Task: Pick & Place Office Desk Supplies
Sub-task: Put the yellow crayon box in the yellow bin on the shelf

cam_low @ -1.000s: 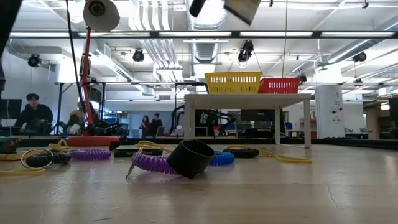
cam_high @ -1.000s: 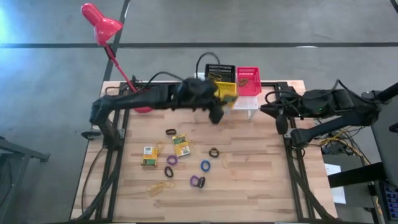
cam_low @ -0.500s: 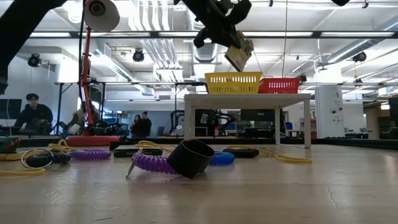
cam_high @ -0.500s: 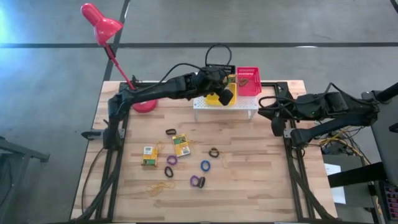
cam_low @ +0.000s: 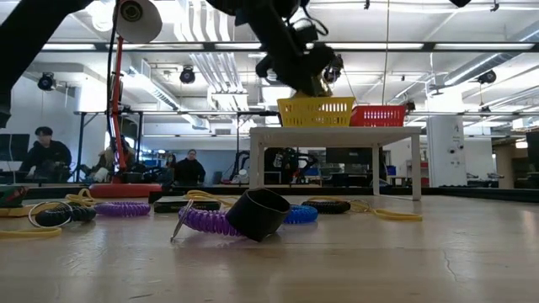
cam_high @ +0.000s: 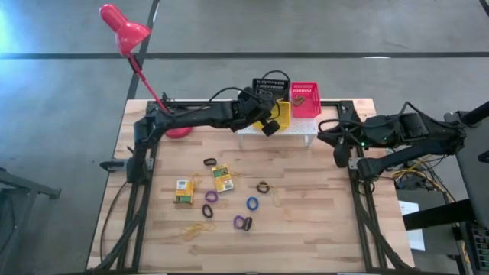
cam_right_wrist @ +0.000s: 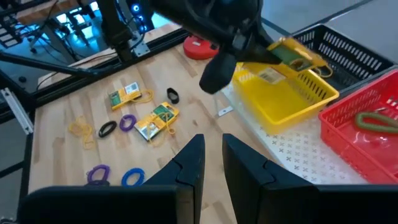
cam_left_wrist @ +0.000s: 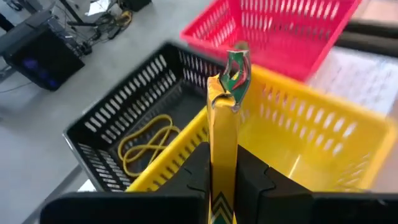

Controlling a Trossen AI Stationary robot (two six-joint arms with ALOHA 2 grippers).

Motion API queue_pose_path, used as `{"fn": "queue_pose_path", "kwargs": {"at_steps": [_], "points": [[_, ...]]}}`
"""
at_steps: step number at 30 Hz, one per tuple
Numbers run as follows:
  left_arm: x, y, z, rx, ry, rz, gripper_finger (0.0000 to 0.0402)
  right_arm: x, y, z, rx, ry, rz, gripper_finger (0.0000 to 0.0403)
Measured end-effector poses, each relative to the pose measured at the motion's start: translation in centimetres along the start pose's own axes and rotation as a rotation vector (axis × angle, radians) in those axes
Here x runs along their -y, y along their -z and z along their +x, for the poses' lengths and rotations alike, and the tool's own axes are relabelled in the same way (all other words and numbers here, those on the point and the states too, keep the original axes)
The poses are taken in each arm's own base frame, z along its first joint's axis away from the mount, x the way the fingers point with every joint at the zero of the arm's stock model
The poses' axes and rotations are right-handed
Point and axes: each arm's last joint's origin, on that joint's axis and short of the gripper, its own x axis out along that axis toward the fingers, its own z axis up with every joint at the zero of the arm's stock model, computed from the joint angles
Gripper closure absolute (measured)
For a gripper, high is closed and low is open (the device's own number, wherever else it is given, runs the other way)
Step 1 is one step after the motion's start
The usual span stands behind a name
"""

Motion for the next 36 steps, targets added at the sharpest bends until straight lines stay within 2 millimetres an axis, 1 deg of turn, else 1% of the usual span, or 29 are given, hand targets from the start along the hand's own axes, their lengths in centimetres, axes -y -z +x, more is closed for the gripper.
{"fn": "queue_pose_path", "kwargs": {"at_steps": [19,23,30,36], "points": [[-0.01,0.19,0.16,0.006,-0.032,0.001,0.0322,-0.01,-0.03,0.01,0.003,0.001,-0.002,0.0346],[0.05,0.20,0.16,0.005,-0.012,-0.002,0.0305,-0.01,-0.03,0.01,0.003,0.001,-0.002,0.0346],[0.44,0.14,0.12,0.007,0.121,-0.005,0.0278,-0.02,-0.04,0.01,0.004,0.000,-0.002,0.0346],[0.25,-0.03,0.17,0.013,0.129,-0.059,0.0235,-0.08,-0.12,0.03,0.011,-0.004,0.002,0.0346]]}}
